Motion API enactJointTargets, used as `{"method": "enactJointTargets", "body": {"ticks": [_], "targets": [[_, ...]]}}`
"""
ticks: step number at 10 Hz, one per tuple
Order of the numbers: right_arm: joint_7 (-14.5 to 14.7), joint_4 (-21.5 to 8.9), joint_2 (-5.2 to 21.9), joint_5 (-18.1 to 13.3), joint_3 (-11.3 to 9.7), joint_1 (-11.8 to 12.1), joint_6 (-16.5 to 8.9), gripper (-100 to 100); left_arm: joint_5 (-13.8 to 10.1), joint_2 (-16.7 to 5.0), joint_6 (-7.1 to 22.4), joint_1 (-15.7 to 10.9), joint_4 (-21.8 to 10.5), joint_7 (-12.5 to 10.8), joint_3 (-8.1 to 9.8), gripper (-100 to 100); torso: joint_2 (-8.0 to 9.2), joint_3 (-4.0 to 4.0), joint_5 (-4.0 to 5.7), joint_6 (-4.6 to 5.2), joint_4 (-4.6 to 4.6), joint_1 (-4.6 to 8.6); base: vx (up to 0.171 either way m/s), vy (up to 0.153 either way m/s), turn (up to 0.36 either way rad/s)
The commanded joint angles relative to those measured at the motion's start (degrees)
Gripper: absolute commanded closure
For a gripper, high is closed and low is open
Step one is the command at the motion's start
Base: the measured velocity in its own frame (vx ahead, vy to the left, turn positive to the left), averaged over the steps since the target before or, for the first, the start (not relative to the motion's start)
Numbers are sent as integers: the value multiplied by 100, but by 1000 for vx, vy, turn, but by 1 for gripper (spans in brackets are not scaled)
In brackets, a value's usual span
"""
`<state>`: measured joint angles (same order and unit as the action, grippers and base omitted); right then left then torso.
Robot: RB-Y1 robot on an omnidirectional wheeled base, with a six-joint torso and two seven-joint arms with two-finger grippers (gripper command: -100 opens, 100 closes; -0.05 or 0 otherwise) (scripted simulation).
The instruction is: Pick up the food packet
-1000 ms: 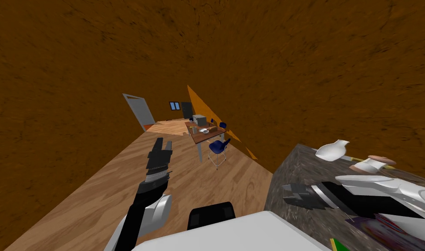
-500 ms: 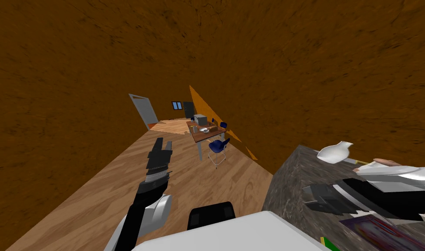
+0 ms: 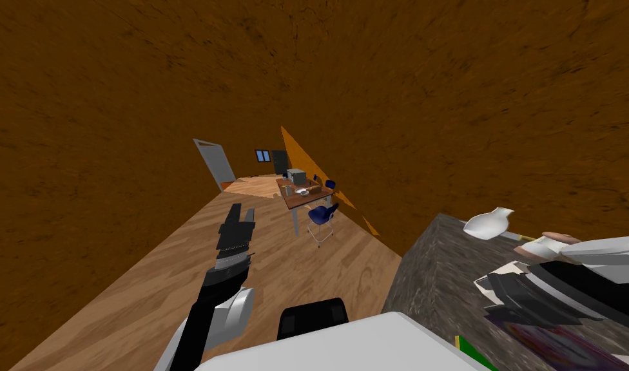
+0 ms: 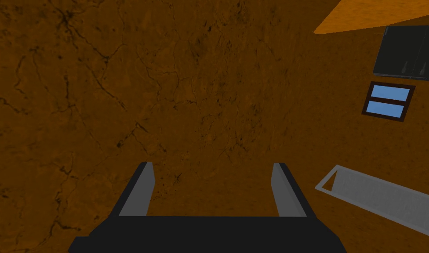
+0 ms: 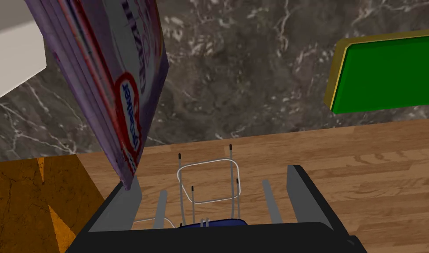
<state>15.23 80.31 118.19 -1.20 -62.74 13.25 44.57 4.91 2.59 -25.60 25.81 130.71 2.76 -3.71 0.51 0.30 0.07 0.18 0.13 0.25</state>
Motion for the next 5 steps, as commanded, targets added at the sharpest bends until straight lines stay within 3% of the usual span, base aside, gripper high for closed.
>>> {"method": "enactJointTargets", "body": {"ticks": [1,3,4,5], "targets": [[-138,-92,181,-167,-92,-43,2,-100,0,0,0,0,0,0,0,0,0,0,0,0,0,0,-102,-79,7],[-143,-78,201,-184,-107,-45,-28,-100,0,0,0,0,0,0,0,0,3,2,1,0,1,0,-56,-51,0],[-151,-79,216,-185,-117,-47,-27,0,0,0,0,1,0,0,0,0,-12,-6,1,-1,-2,-11,-7,-6,-1],[70,-115,167,-219,-112,-32,-7,-100,0,0,0,1,0,0,0,0,-23,-13,-2,-2,-5,-21,123,-18,-255]]}}
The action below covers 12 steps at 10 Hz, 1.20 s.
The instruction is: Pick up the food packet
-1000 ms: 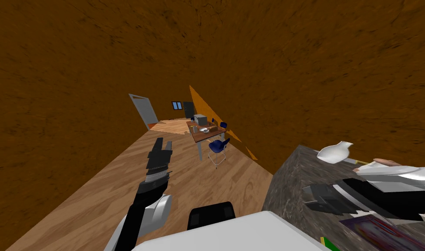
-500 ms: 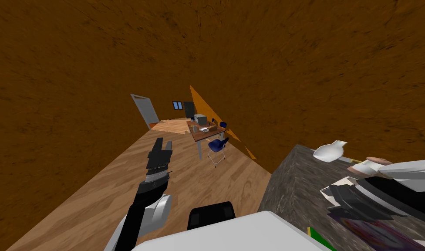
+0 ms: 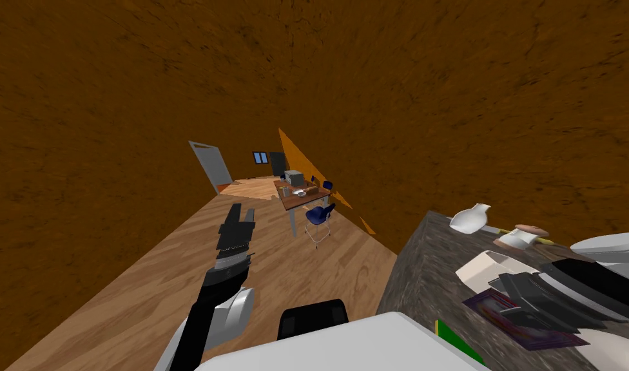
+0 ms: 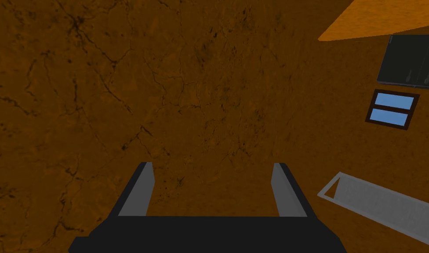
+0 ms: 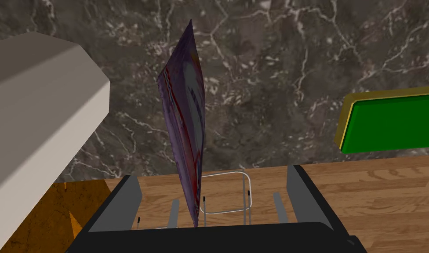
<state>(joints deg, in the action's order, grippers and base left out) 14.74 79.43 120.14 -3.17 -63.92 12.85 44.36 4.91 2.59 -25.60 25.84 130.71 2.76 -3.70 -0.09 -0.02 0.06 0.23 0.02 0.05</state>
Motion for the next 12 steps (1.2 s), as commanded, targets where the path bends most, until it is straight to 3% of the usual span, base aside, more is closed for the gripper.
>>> {"method": "enactJointTargets", "body": {"ticks": [1,2,12], "targets": [[286,-62,-75,-56,10,24,35,-100,0,0,0,0,0,0,0,0,0,0,0,0,0,0,241,-21,-428],[339,-62,-75,-56,10,24,35,-100,0,0,0,1,0,0,0,0,-39,-23,1,-1,-10,1,185,6,-165],[1867,-313,-403,-292,39,127,177,-100,0,0,0,-1,0,0,-1,0,-37,-27,-3,-16,-14,-12,182,29,-258]]}}
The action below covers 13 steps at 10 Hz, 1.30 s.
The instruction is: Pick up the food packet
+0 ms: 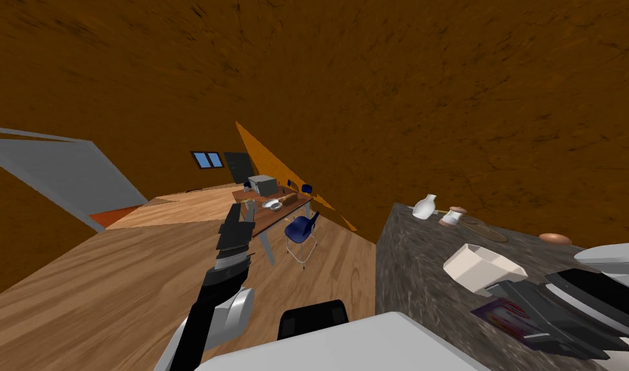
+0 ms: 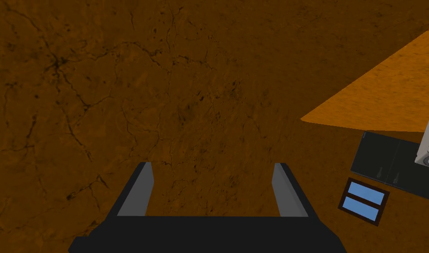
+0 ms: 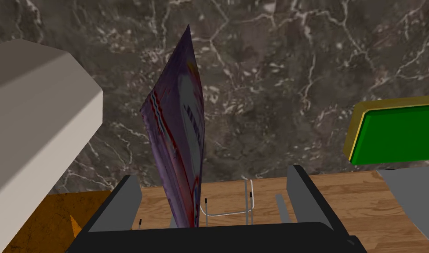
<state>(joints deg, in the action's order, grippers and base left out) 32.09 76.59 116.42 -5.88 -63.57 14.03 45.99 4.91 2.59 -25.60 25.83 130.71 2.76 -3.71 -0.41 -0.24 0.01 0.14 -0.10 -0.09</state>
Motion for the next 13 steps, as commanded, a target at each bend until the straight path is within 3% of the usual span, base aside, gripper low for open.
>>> {"method": "enactJointTargets", "body": {"ticks": [1,3,4,8,9,10,13], "targets": [[286,-66,-78,-55,7,23,34,-100,0,0,0,0,0,0,0,0,0,0,0,0,0,0,218,59,-364],[279,-60,-69,-59,12,20,34,-100,0,0,0,-1,0,0,0,0,-10,-7,1,-8,-4,4,118,45,-91],[304,-59,-71,-59,12,21,34,100,0,0,0,-2,0,0,0,0,18,8,2,-9,2,16,13,6,5],[302,-61,-68,-58,13,19,32,100,0,0,1,-3,-1,0,0,0,57,32,8,-6,12,30,2,0,2],[302,-61,-68,-58,14,19,32,0,0,0,1,-3,-1,0,0,0,58,33,8,-5,13,30,0,0,0],[145,-30,-31,-21,3,8,14,100,0,0,1,-3,-1,0,0,0,58,33,8,-5,13,30,-107,-44,304],[-295,42,62,46,-5,-22,-27,100,0,-1,1,-7,-2,0,0,0,148,84,12,-10,32,54,-251,-64,335]]}}
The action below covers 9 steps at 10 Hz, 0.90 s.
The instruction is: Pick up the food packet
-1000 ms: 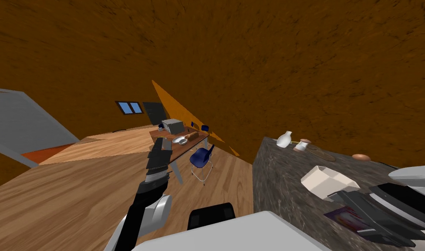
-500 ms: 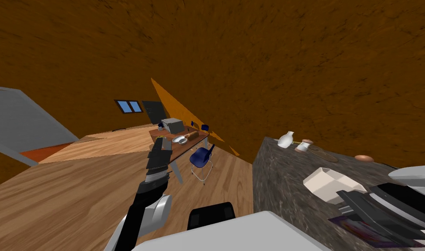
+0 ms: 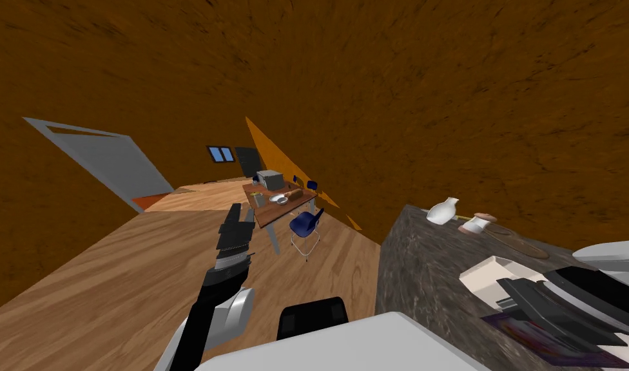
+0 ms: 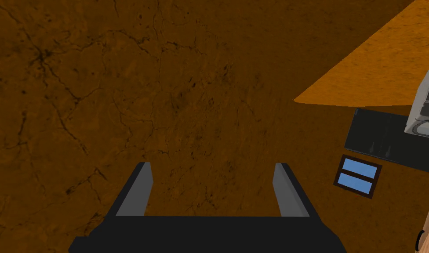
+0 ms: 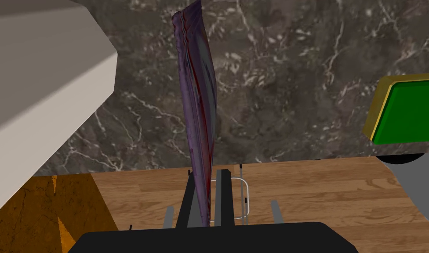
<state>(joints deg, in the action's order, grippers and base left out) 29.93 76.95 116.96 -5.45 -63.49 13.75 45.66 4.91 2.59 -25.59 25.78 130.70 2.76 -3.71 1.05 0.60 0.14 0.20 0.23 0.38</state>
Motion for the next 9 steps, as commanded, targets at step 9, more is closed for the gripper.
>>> {"method": "enactJointTargets", "body": {"ticks": [9], "targets": [[-1399,221,289,206,-38,-82,-116,100,0,0,0,-1,0,0,0,0,-12,-7,-5,-14,-2,-5,-191,-22,261]]}}
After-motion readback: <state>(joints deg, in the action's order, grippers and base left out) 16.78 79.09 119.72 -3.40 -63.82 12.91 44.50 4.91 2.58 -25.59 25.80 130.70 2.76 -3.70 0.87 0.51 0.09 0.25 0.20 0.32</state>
